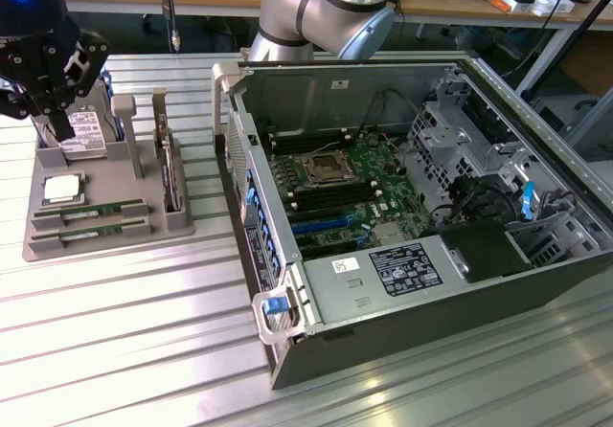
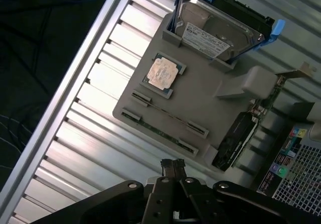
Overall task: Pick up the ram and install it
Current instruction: 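Pick up the ram and move it above insertion slot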
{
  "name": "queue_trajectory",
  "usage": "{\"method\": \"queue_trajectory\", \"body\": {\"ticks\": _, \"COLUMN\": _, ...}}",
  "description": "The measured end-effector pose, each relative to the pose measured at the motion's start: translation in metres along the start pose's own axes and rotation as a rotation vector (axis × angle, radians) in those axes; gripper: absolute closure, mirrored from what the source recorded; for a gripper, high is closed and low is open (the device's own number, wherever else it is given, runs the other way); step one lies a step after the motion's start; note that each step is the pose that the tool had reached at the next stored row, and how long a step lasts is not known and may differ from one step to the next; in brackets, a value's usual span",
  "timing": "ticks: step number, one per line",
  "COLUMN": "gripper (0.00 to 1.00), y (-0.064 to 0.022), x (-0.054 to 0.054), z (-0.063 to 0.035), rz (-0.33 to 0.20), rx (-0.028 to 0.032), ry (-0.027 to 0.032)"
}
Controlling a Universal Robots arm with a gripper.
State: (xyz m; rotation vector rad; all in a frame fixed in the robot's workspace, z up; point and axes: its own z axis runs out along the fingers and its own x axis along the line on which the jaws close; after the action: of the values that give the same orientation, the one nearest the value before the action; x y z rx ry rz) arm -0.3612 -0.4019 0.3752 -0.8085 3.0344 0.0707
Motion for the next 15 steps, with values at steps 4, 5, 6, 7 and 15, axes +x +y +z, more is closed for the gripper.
{"method": "queue_trajectory", "body": {"ticks": 4, "gripper": 0.9, "y": 0.0, "x": 0.0, "z": 0.0, "rz": -0.028, "rx": -0.0004, "ry": 0.0012}}
{"method": "queue_trajectory", "body": {"ticks": 5, "gripper": 0.9, "y": 0.0, "x": 0.0, "z": 0.0, "rz": -0.037, "rx": -0.0005, "ry": 0.0016}}
{"method": "queue_trajectory", "body": {"ticks": 6, "gripper": 0.9, "y": 0.0, "x": 0.0, "z": 0.0, "rz": -0.053, "rx": -0.0007, "ry": 0.0023}}
{"method": "queue_trajectory", "body": {"ticks": 7, "gripper": 0.9, "y": 0.0, "x": 0.0, "z": 0.0001, "rz": -0.063, "rx": -0.0008, "ry": 0.0026}}
{"method": "queue_trajectory", "body": {"ticks": 15, "gripper": 0.9, "y": 0.0, "x": 0.0, "z": 0.0001, "rz": -0.122, "rx": -0.0015, "ry": 0.0052}}
